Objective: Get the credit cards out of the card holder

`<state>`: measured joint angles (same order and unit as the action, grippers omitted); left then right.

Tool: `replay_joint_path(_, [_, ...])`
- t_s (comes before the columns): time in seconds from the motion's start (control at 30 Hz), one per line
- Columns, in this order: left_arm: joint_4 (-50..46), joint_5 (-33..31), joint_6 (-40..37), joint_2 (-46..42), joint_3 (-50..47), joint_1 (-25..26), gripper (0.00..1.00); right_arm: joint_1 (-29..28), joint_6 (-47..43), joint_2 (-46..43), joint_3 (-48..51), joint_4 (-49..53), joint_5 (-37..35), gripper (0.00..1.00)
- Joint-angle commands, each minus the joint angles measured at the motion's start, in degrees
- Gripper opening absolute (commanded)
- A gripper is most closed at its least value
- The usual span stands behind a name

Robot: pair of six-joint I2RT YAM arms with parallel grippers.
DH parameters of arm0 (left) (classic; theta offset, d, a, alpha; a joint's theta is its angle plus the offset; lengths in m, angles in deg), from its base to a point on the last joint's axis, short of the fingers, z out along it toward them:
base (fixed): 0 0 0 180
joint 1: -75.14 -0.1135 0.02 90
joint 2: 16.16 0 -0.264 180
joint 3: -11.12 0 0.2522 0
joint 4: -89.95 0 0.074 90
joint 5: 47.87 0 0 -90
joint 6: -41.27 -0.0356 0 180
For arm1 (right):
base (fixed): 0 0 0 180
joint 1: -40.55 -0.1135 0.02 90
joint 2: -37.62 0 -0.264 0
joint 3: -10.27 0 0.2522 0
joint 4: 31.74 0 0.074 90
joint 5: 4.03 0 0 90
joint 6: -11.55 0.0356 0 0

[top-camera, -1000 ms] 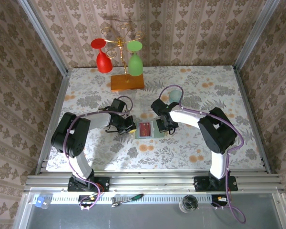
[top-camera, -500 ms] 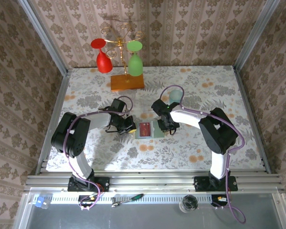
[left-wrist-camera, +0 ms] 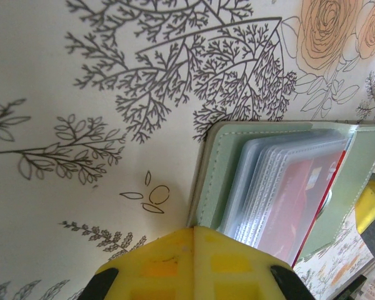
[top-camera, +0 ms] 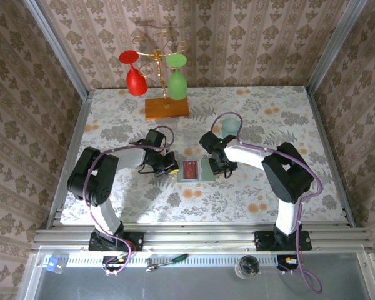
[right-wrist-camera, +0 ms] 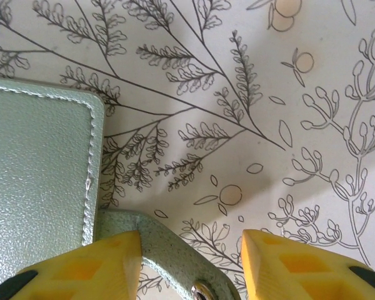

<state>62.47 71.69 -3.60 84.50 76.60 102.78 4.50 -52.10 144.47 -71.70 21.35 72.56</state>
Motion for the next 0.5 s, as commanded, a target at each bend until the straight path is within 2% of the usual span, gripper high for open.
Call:
replay_joint_path(0.0, [-2.32,-1.17,-1.48,1.73,-1.02,0.05,0.0,0.36,1.33,-1.77,1.8,4.26,-3.72,0.48])
replay_joint_path(0.47, [-3.09,-1.35,-1.52,1.73,-0.75,0.09,0.0,2.25,1.25,-3.41,3.38,3.63,-2.98,0.46])
